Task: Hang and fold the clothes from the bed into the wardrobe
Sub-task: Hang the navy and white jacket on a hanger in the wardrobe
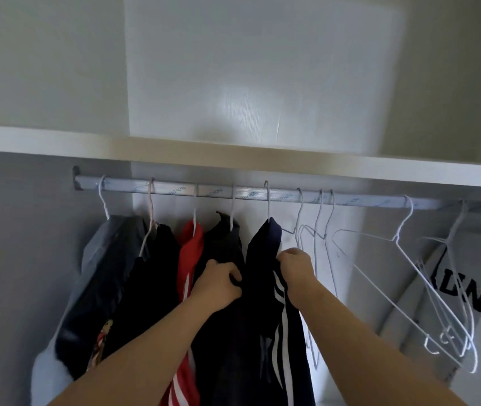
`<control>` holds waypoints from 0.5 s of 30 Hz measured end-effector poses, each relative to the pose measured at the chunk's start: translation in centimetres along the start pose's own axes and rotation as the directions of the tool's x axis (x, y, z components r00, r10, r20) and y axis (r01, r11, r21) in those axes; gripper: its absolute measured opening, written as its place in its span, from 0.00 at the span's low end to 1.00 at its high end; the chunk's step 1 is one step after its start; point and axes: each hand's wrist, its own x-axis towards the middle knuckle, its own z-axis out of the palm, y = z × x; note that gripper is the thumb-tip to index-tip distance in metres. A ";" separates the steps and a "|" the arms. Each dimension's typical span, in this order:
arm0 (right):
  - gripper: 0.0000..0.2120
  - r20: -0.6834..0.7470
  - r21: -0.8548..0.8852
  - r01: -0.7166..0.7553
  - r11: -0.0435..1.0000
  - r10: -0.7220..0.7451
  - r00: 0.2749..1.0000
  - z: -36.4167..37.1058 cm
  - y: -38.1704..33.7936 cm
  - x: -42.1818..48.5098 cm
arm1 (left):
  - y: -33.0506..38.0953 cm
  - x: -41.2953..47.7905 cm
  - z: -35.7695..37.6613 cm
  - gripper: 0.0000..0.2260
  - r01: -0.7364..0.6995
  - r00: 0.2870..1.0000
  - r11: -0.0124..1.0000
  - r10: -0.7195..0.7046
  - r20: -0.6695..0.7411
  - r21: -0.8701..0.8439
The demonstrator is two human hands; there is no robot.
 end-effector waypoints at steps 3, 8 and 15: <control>0.08 -0.012 -0.044 0.035 0.998 -0.036 0.999 1.0 1.5 0.2 | -0.5 0.0 0.5 0.10 0.014 0.999 0.992 -0.020 -0.049 -0.122; 0.06 -0.015 -0.049 0.085 0.995 -0.086 0.996 1.4 3.1 0.1 | -0.2 -0.5 1.6 0.07 0.055 0.989 0.948 -0.095 -0.115 -0.314; 0.07 -0.073 -0.005 0.071 0.997 -0.071 0.995 0.6 6.1 -2.3 | 2.5 -2.8 3.3 0.09 0.112 0.988 0.823 -0.154 -0.028 -0.557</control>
